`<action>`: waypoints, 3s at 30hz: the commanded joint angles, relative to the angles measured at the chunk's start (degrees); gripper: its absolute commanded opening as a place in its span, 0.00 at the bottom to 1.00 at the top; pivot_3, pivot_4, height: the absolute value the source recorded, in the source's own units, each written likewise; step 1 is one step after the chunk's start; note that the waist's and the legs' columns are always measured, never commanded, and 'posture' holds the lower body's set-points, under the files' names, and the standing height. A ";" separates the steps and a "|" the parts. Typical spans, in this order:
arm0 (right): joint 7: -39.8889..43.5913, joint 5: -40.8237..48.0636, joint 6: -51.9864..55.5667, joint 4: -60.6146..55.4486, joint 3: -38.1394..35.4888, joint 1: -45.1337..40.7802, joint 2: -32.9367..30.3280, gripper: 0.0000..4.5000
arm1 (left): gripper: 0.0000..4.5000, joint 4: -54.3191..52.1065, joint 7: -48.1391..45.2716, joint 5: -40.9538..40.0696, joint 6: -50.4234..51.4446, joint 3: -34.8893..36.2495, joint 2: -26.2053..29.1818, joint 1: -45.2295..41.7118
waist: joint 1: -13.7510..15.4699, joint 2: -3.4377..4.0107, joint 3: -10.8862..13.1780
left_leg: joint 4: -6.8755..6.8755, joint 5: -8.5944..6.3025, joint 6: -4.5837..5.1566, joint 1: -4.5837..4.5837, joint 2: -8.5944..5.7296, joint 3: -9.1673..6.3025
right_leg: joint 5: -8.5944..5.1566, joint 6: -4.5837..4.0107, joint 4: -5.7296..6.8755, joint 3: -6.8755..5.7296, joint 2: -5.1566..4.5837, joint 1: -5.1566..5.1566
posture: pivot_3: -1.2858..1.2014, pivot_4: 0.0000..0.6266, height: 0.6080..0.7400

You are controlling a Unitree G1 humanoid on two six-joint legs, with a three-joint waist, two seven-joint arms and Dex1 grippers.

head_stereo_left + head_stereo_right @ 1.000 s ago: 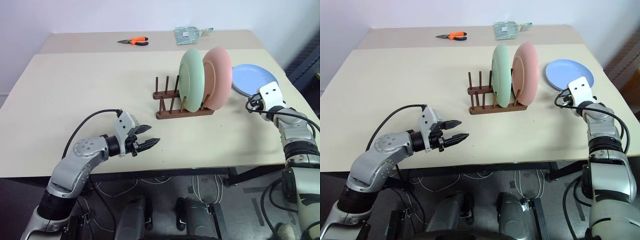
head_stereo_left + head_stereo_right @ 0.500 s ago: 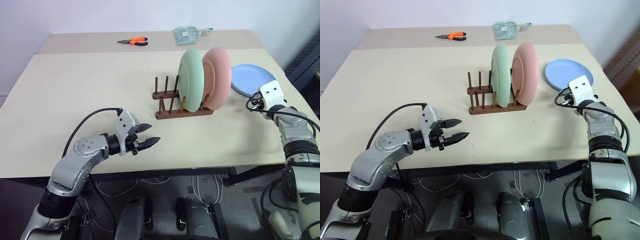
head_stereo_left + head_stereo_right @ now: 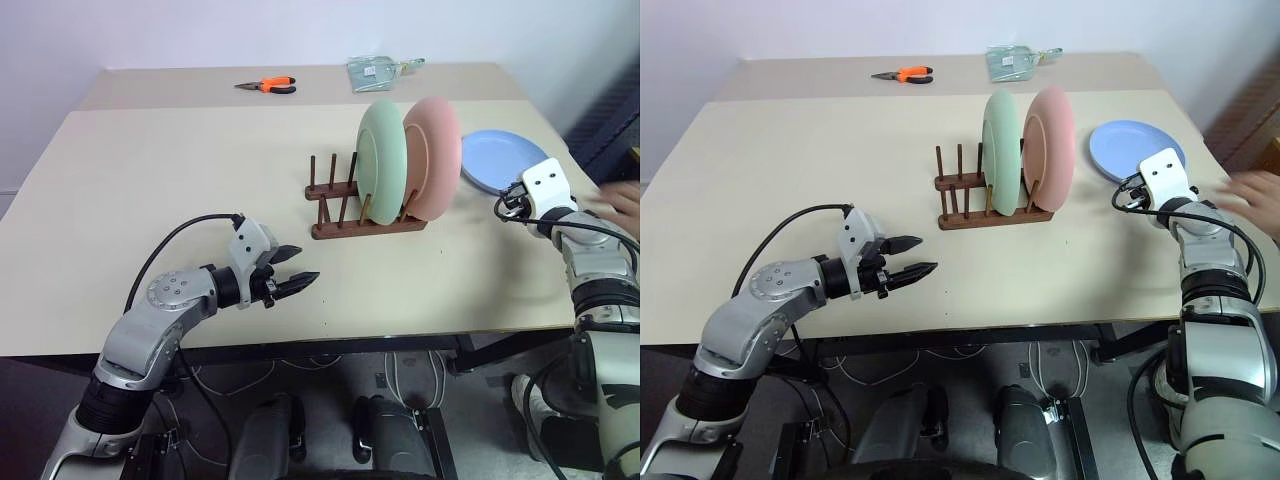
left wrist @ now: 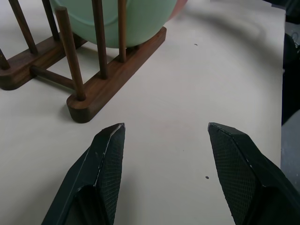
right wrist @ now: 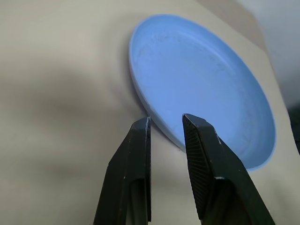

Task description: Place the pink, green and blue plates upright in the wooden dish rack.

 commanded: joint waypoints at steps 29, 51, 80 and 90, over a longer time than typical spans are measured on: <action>9.15 -1.41 4.60 0.92 3.29 -1.12 -3.27 0.30 | 0.64 -1.11 -0.05 0.76 -1.49 0.46 -0.18 -0.07 | 0.03 0.00 0.00 | 0.00 0.00 0.00 0.06 0.00 -0.01 | 0.00 0.00 -0.01 -0.02 -0.13 0.07 | 0.52 0.24 1.00; 1.33 64.46 56.21 -72.39 -13.53 -14.09 4.89 0.02 | 0.64 6.78 -1.70 2.76 -7.31 6.66 5.11 1.27 | 0.18 0.23 0.03 | -0.04 -0.06 -0.01 0.05 0.09 -0.23 | -0.01 -0.15 -0.02 -0.17 -0.24 0.05 | 0.52 0.24 1.00; -37.62 83.17 64.96 -59.95 -7.81 -8.02 26.38 0.02 | 0.64 5.73 -1.25 3.40 -8.21 8.06 5.81 4.35 | -0.11 0.23 0.03 | -0.13 -0.11 0.13 -0.19 -0.04 0.13 | 0.02 -0.10 0.07 -0.07 -0.18 -0.33 | 0.52 0.24 1.00; -18.59 57.72 57.09 -71.91 4.75 -8.02 14.36 0.88 | 0.64 4.51 -0.55 3.37 -7.64 7.62 5.24 5.00 | -0.02 0.24 0.04 | -0.09 -0.11 0.13 -0.62 -0.04 0.16 | 0.03 -0.08 0.14 0.05 -0.19 -0.85 | 0.52 0.24 1.00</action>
